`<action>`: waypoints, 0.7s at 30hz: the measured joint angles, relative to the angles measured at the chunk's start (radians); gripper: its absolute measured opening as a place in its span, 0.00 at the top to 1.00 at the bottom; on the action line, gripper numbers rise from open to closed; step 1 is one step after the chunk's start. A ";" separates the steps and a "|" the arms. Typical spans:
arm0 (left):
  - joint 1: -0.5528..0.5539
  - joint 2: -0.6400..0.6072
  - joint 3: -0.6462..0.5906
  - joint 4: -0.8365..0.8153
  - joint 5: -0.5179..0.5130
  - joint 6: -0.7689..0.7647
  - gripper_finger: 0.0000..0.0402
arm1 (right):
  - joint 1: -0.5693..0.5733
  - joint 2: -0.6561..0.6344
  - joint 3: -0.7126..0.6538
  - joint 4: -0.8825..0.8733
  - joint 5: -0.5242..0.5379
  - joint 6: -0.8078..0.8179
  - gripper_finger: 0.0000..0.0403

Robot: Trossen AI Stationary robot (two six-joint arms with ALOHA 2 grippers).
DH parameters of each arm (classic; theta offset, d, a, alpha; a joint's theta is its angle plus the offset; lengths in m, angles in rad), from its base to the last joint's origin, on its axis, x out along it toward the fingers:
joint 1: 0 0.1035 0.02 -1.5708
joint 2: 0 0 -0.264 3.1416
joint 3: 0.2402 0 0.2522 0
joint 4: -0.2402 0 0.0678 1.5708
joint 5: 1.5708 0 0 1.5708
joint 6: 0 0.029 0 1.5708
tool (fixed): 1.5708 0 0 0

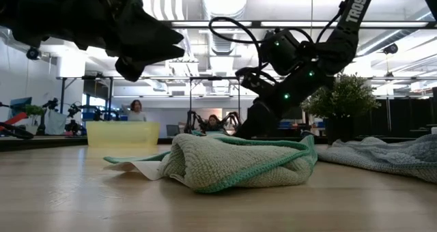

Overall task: Roll microfiber towels into tight, uniform cylinder then place into a basket
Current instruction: Fold the green towel

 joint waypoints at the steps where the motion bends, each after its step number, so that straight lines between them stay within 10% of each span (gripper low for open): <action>1: -0.006 0.000 -0.001 -0.002 -0.001 0.000 0.67 | -0.001 0.000 -0.003 0.000 0.000 0.006 0.62; 21: -0.029 0.145 0.018 0.144 -0.079 0.009 0.67 | -0.002 0.000 -0.037 0.037 -0.003 0.002 0.62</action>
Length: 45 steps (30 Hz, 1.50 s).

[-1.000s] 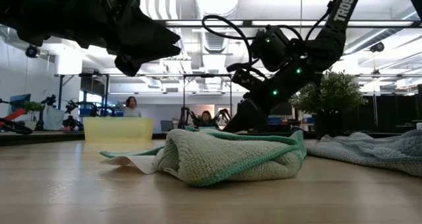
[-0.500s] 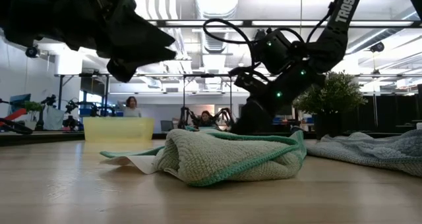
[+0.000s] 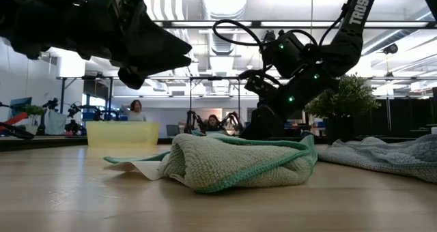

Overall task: Roll microfiber towels into tight, uniform cylinder then place into a basket
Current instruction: Fold the green towel

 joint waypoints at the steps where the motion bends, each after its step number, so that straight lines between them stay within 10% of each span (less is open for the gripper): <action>1: 0.000 -0.001 0.000 0.000 0.000 -0.005 0.67 | 0.000 0.000 0.000 0.000 -0.001 0.000 0.62; 45: 0.001 -0.052 -0.002 -0.010 0.011 0.053 0.67 | 0.016 0.000 -0.033 0.060 0.003 0.166 0.74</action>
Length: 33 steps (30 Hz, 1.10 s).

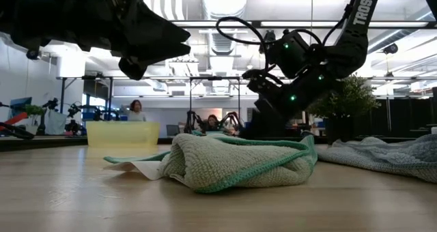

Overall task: Roll microfiber towels into tight, uniform cylinder then place into a basket
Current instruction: Fold the green towel

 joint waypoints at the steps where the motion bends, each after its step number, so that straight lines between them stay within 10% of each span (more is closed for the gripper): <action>1: 0.000 0.000 0.000 0.000 0.000 0.001 0.67 | 0.000 0.000 0.000 0.004 0.000 0.000 0.73; 33: -0.002 0.000 0.015 -0.009 -0.001 0.044 0.67 | 0.004 0.000 -0.015 0.097 0.073 0.000 0.65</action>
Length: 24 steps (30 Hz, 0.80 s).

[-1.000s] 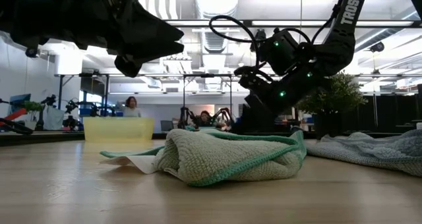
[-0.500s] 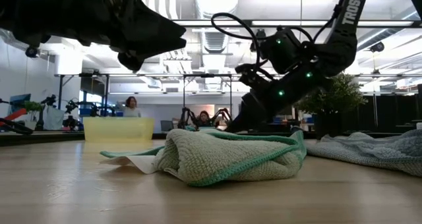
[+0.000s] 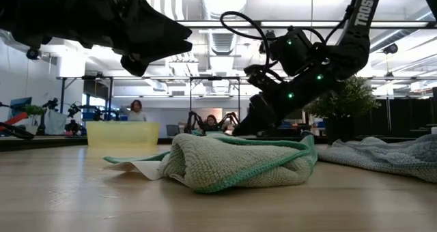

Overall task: Roll microfiber towels into tight, uniform cylinder then place into a basket
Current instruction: Fold the green towel

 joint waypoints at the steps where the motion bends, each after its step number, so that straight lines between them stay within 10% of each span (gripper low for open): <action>1: 0.000 0.000 0.000 0.000 0.000 0.000 0.67 | 0.000 0.000 0.002 0.000 0.000 -0.001 0.65; 24: 0.008 -0.001 0.000 -0.092 -0.062 0.036 0.67 | -0.004 0.000 0.011 -0.001 0.043 -0.008 0.62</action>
